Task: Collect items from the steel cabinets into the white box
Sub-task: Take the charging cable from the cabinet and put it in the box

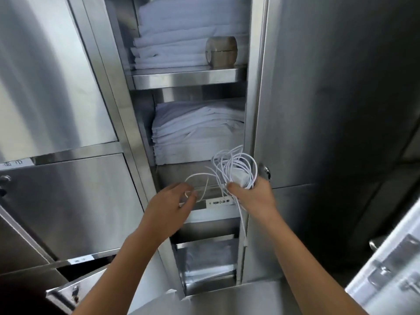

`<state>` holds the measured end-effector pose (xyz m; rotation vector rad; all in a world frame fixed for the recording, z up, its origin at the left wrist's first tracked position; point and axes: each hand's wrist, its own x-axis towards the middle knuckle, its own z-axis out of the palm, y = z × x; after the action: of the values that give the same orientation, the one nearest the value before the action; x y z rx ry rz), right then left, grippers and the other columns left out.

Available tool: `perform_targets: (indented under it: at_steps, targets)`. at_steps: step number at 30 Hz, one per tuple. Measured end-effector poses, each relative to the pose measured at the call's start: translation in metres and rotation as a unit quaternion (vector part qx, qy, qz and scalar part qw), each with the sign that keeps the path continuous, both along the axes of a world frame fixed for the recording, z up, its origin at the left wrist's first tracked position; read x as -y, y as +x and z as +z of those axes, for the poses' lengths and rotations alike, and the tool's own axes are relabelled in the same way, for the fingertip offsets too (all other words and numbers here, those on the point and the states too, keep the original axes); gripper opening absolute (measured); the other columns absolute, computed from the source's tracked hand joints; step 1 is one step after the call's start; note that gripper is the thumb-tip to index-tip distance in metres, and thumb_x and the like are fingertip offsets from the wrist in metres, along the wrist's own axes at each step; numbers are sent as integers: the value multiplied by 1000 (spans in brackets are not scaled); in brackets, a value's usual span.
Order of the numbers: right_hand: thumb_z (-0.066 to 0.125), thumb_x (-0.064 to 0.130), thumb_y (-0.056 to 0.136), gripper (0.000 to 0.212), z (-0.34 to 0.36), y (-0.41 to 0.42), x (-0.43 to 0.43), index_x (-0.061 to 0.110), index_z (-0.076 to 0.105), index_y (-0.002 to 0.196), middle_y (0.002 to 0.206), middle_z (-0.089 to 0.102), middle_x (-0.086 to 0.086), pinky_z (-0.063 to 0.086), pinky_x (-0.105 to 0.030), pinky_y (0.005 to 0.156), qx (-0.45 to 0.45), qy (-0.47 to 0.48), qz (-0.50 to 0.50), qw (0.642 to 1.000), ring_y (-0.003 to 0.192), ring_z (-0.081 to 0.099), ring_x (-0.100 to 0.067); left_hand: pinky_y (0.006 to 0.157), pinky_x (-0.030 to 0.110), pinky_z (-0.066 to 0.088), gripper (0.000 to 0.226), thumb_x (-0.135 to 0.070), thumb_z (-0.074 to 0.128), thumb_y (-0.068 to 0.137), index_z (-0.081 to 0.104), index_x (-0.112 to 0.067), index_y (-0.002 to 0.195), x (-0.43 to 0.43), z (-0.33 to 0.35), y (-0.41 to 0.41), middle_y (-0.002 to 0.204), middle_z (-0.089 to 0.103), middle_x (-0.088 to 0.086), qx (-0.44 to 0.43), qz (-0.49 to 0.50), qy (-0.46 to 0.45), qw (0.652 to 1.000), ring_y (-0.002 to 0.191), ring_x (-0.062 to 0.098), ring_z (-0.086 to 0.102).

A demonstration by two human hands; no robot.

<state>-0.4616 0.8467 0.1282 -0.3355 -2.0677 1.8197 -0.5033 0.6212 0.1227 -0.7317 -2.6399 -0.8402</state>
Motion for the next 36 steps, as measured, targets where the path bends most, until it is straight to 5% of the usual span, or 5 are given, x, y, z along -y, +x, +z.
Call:
perform_targets:
  at_steps: [9,19,24,29,36]
  targets:
    - [81,17,76,9,-17,60,-78,14,77,84,82,79,-1,62,-38,74,20,4,-183,983,79,76,-20,83,32,51,39,-57,43,91,65,-32,110,-109,-28,-2,104,68,-13,56,-161,5,985,94,10,63]
    - [76,23,80,15,-43,135,-97,12,71,71,57,61,9,50,-27,61,60,16,-400,914,55,55,-8,78,22,40,27,-45,52,96,65,-30,114,-196,-45,-11,109,67,-16,34,-371,-37,927,100,9,61]
    - [75,14,80,35,-73,188,-55,18,52,53,49,47,10,38,-20,49,82,9,-501,862,46,42,-7,81,33,52,29,-49,48,92,65,-30,105,-218,-74,13,102,67,-17,65,-494,-73,864,96,9,64]
    - [74,17,78,25,-95,267,-1,-3,59,69,57,48,3,38,-26,51,83,-19,-583,808,53,41,-12,79,30,50,27,-46,48,95,65,-29,107,-228,-85,91,103,67,-18,52,-613,-100,782,93,5,63]
    - [75,9,79,24,-90,398,65,9,58,61,57,48,4,38,-22,51,42,-28,-712,700,54,42,-11,79,35,51,39,-56,41,89,64,-28,103,-227,-77,228,102,69,-11,19,-726,-104,679,96,19,65]
